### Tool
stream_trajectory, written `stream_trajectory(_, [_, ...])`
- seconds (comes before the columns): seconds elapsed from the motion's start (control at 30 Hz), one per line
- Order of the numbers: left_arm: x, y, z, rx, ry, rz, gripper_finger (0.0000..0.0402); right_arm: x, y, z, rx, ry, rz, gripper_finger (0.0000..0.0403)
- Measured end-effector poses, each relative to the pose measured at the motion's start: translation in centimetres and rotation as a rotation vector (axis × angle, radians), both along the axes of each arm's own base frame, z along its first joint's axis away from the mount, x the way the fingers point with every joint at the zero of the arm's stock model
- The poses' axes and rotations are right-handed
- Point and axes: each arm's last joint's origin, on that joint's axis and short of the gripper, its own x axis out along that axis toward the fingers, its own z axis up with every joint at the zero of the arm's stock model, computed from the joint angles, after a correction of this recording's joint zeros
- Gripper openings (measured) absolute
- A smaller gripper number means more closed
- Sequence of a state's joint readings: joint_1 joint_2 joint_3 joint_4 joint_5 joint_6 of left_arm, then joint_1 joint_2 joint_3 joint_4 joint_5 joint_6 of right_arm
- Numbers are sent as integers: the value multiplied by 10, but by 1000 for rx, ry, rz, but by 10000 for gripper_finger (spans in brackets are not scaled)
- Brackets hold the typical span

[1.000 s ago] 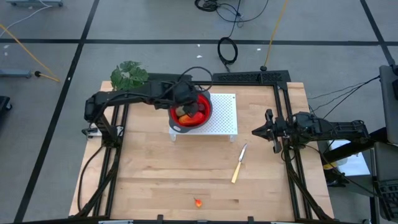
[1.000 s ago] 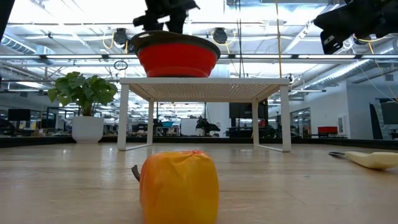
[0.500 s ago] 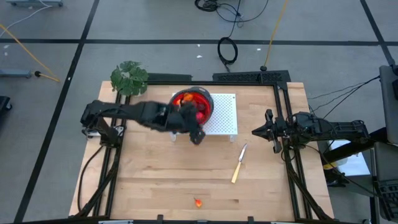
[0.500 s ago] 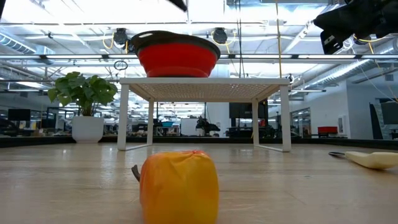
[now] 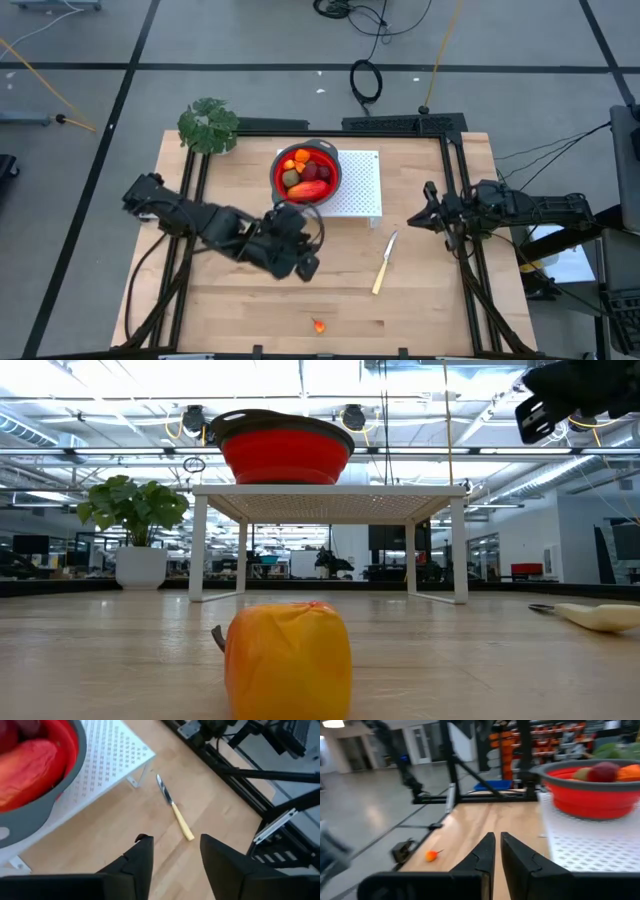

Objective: Pick & Place Fruit
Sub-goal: Put the orange peach into the orange strainer bowl on the shelf

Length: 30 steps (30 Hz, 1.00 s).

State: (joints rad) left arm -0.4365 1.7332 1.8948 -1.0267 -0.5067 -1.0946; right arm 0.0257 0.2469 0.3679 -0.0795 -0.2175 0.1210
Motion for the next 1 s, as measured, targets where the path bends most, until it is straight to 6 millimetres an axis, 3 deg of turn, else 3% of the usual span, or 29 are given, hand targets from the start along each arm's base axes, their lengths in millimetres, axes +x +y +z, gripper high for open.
stream_trajectory(0.27, [-13, -32, -6, 126, -56, -4, 90, -1, 4, 0, 115, 35, 131, 19])
stream_trajectory(0.5, [-13, -45, -19, 150, -86, -41, 9, -2, 5, 0, 253, 87, 178, 23])
stream_trajectory(0.67, [-8, -47, -29, 177, -87, -79, 13, -3, 8, 0, 270, 109, 297, 18])
stream_trajectory(1.0, [-2, -52, -48, 146, -91, -148, 2, -3, 8, 0, 274, 110, 292, 11])
